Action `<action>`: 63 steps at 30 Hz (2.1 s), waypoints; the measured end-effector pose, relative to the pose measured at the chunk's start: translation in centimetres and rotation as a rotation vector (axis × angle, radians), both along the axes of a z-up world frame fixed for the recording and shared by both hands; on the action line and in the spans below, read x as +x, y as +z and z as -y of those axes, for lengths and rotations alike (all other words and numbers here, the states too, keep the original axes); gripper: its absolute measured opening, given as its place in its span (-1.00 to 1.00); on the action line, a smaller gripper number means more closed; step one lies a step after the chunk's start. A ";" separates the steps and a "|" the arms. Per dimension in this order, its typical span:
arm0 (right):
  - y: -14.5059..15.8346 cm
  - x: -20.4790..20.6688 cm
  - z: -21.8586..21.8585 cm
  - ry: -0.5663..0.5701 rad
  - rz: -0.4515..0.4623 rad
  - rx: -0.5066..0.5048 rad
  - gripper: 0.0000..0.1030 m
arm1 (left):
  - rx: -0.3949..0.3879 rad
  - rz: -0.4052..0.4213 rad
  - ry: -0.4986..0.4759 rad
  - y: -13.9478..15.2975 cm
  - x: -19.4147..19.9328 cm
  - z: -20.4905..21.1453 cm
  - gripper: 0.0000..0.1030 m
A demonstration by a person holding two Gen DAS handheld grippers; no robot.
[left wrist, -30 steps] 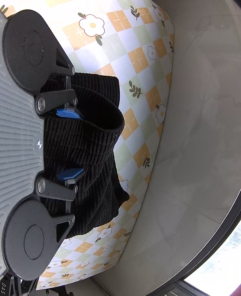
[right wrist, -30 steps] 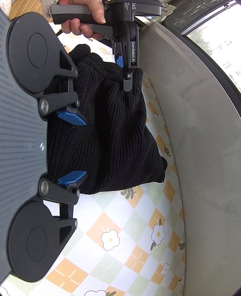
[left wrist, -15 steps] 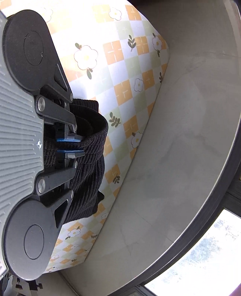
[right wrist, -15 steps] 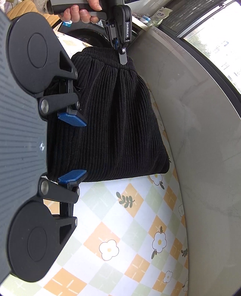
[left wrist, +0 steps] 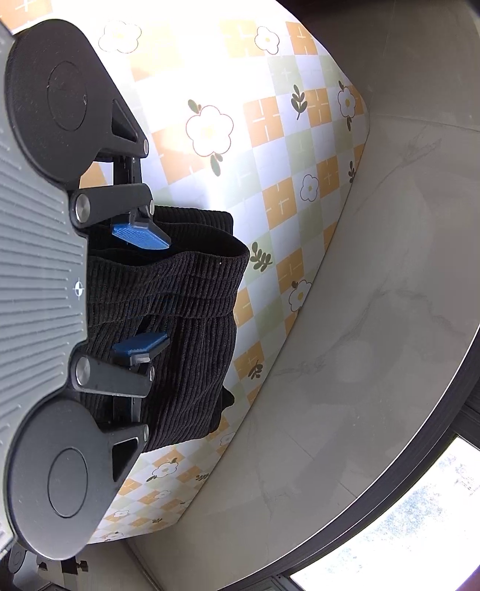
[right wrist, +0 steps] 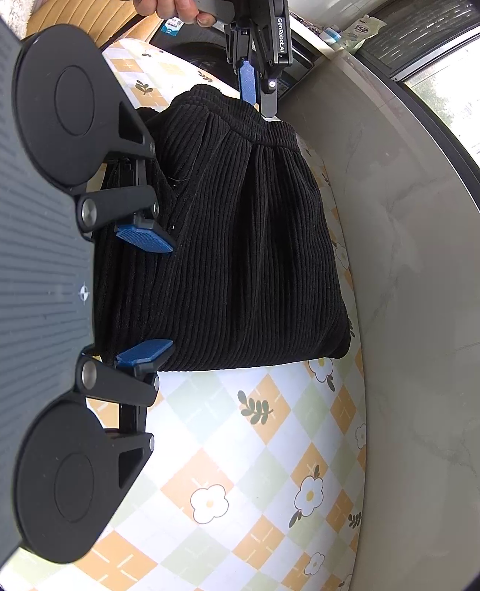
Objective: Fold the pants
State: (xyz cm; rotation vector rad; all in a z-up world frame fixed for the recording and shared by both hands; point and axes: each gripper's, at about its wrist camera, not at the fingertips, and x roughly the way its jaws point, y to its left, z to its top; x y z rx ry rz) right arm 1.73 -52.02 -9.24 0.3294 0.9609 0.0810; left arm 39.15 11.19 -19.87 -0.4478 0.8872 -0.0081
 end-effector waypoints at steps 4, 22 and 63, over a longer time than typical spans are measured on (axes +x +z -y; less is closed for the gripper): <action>0.0 0.0 0.3 -0.004 0.003 0.012 0.10 | -0.049 -0.046 0.006 -0.3 -2.0 0.2 0.01; -0.2 -0.4 0.8 -0.025 0.007 0.034 0.10 | -0.149 -0.044 -0.006 -1.8 -3.2 0.7 -0.24; -0.2 -0.3 0.8 -0.040 0.012 0.047 0.10 | -0.221 -0.067 0.148 -3.1 -3.8 3.4 0.04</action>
